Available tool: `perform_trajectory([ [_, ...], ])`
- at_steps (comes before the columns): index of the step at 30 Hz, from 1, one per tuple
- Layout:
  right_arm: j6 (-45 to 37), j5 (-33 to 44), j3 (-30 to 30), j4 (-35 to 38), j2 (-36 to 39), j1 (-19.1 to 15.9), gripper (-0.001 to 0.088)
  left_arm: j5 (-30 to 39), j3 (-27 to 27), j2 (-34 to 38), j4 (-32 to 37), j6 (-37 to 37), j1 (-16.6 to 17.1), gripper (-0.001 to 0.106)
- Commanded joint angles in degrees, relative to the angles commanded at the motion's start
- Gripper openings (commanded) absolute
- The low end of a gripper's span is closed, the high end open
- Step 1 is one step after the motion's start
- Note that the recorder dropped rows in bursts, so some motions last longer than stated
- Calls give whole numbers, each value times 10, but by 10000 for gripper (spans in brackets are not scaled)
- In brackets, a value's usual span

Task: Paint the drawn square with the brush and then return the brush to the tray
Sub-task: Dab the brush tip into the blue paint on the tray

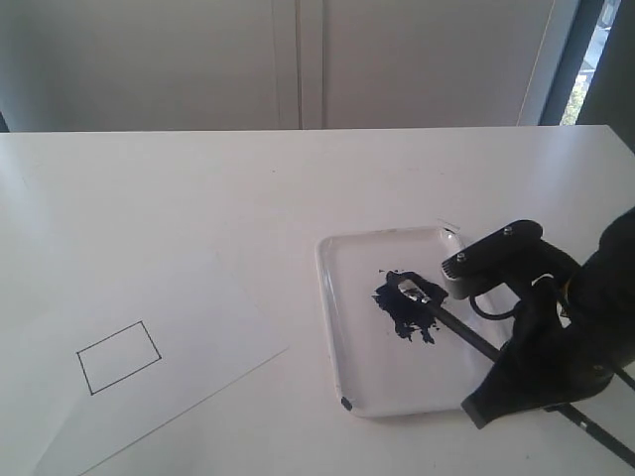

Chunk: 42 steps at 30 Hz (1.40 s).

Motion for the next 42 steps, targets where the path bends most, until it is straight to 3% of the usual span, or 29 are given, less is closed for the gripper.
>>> perform_trajectory([
  [12, 75, 8, 0, -89, 23, 0, 0, 2, 0, 0, 0, 0, 0, 0],
  [27, 9, 6, 0, -18, 27, 0, 0, 2, 0, 0, 0, 0, 0, 0],
  [34, 83, 3, 0, -73, 27, 0, 0, 2, 0, 0, 0, 0, 0, 0],
  [38, 83, 6, 0, -65, 27, 0, 0, 2, 0, 0, 0, 0, 0, 0],
  [42, -14, 9, 0, 25, 27, 0, 0, 2, 0, 0, 0, 0, 0, 0],
])
